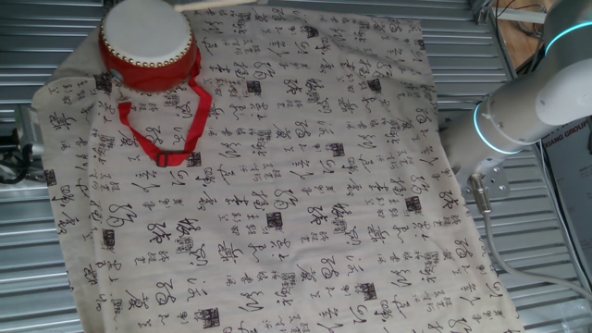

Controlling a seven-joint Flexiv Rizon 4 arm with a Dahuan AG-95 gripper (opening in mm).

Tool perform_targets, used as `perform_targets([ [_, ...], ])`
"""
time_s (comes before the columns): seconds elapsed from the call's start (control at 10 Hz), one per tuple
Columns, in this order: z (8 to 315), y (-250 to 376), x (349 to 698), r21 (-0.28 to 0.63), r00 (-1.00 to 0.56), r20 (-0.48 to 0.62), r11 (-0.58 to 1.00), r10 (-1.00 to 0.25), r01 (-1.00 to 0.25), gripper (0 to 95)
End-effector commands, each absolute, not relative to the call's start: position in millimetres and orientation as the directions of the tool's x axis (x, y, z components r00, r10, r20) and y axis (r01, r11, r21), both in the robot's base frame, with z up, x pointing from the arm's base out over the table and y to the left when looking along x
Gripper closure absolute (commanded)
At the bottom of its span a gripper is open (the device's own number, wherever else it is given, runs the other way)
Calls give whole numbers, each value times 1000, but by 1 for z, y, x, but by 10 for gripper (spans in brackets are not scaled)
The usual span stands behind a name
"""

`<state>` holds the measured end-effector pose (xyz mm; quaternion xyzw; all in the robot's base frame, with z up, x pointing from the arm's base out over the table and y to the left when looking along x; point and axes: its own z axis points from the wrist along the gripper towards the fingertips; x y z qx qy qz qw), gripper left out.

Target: Play the drum

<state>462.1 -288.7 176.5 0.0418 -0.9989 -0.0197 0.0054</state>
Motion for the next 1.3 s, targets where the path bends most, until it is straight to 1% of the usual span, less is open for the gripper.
perform_targets([
  [0.1,177,-288,460,16,-997,-31,997,-70,-71,950],
  [0.3,177,-288,460,-18,-995,-67,997,-69,-68,950],
  [0.5,177,-288,460,-30,-995,-82,998,-62,-60,950],
  [1.0,177,-288,461,-29,-995,-75,997,-72,-69,950],
  [1.3,183,-284,474,-25,-995,-55,997,-79,-78,950],
])
